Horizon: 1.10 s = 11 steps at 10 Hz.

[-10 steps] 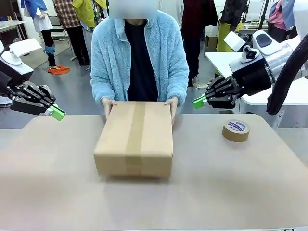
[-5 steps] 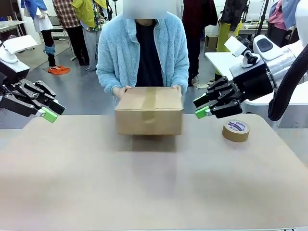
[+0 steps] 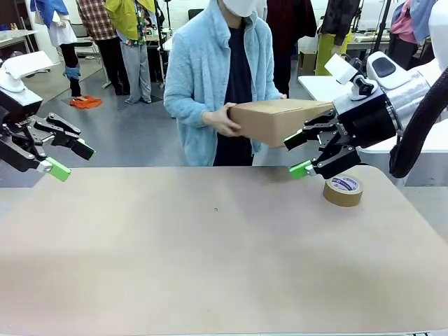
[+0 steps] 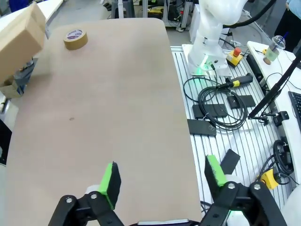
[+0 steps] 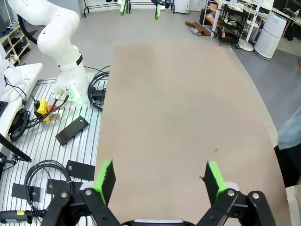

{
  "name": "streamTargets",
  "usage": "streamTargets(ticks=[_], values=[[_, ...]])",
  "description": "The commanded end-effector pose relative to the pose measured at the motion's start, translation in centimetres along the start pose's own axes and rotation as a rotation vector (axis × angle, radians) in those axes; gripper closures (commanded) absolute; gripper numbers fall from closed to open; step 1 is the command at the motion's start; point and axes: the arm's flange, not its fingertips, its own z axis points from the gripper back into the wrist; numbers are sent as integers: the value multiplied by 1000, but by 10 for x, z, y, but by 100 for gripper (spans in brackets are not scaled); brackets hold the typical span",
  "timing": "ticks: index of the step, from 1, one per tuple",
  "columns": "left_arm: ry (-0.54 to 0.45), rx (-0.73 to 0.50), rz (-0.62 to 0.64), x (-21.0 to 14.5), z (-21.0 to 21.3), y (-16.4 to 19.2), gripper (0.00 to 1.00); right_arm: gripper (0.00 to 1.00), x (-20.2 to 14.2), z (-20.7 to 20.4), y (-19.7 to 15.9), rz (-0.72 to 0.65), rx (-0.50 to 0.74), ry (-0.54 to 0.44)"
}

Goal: Wrap the clocks to prevent damage.
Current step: After the human seals the box with tape, release both hands from the side flaps of the Package Box.

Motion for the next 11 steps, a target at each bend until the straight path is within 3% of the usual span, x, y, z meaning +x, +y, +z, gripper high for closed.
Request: streamTargets(ticks=[1,3,4,5,8,9,10,11], values=[[-6,-1,-4,-1,3,-4,0,0,-1,-3,0,3,11,35],[-12,14,15,0,2,-4,0,0,-1,-6,-2,-27,-33,80],[-33,58,37,2,6,-3,0,0,-1,-2,0,3,6,14],[-3,3,3,-1,1,-2,0,0,-1,-2,0,3,6,14],[-7,15,9,-1,3,-1,0,0,-1,-1,-1,2,-3,25],[-101,56,-1,1,12,-1,0,0,-4,10,-9,-9,-28,-120],[-304,115,-26,1,30,-4,0,0,-7,18,-15,-7,-69,-183],[-411,171,-26,-3,47,-5,0,0,-12,31,-20,-14,-77,-279]])
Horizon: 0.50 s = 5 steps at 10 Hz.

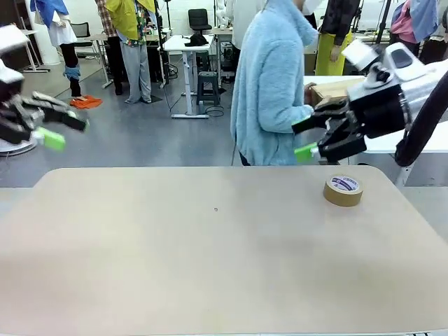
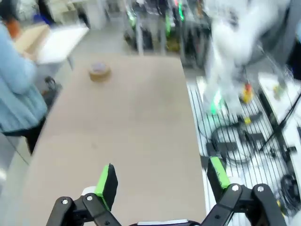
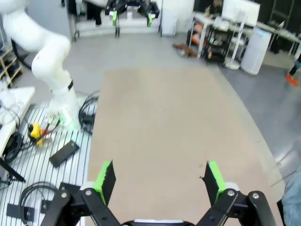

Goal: Wrap the clocks to prevent damage.
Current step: After the human seals the box with tape, release both hands from the side flaps of the Package Box.

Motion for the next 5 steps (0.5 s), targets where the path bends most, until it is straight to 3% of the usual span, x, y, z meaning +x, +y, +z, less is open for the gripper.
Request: streamTargets(ticks=[1,3,5], values=[[-159,85,-22,-7,18,-3,0,0,-10,12,-11,0,-21,-157],[-155,70,28,-17,27,5,0,0,-19,22,-17,-17,-47,-153],[-114,161,71,-35,41,11,0,0,-30,45,-22,-18,-113,-173]])
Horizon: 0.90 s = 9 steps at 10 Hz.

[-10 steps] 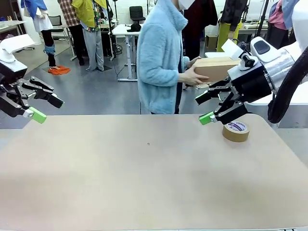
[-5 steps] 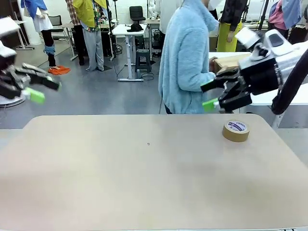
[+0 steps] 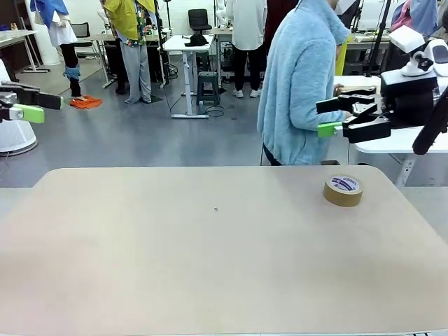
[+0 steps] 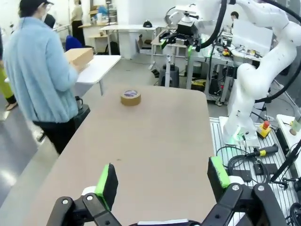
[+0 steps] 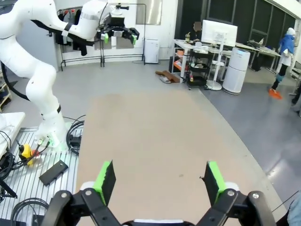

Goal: Wrap the clocks to prevent damage.
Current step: After the human seals the box with tape, release both hands from the side flaps of the Package Box.

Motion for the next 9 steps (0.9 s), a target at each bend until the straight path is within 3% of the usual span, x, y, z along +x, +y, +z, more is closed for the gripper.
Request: streamTargets(ticks=[1,3,4,9], values=[[-29,92,8,-14,13,7,0,0,-11,14,-6,14,-62,-76],[-90,157,-27,-18,26,2,0,0,-18,28,-12,-23,-114,-126],[-55,162,-24,-14,25,5,0,0,-6,22,-9,-4,-65,-40],[-46,116,13,-17,29,8,0,0,-6,22,-9,-4,-65,-40]])
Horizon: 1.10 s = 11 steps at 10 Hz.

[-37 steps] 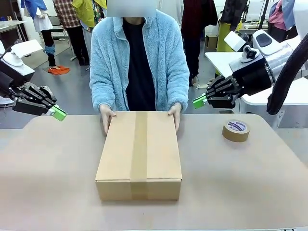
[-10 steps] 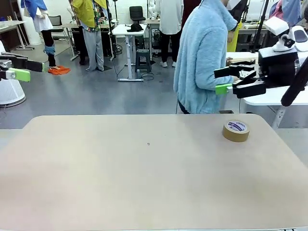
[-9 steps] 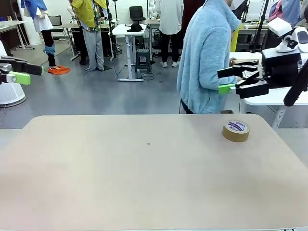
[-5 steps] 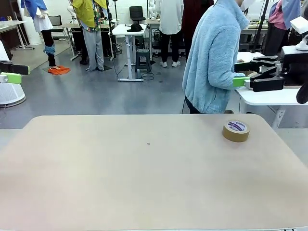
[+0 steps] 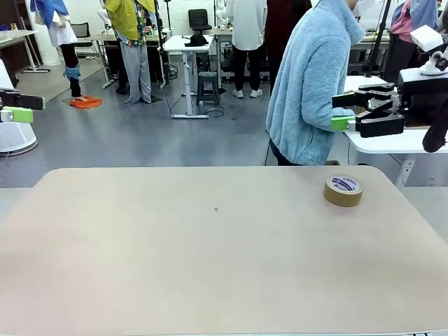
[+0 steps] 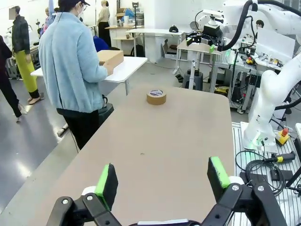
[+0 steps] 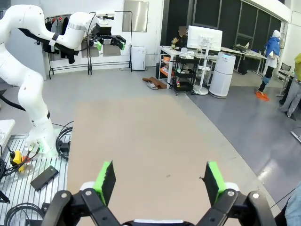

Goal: Wrap the clocks to prevent damage.
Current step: After the human seals the box with tape, release both hands from the side flaps of the Package Box.

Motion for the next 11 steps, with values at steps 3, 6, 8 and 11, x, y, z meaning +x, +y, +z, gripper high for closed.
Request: streamTargets(ticks=[3,6,8,11], values=[[-1,-6,4,0,0,0,0,0,0,3,-1,2,2,0],[-1,-6,4,0,0,0,0,0,0,3,-1,2,2,0],[-1,-6,4,0,0,0,0,0,0,3,-1,2,2,0],[-1,-6,4,0,0,0,0,0,0,3,-1,2,2,0]])
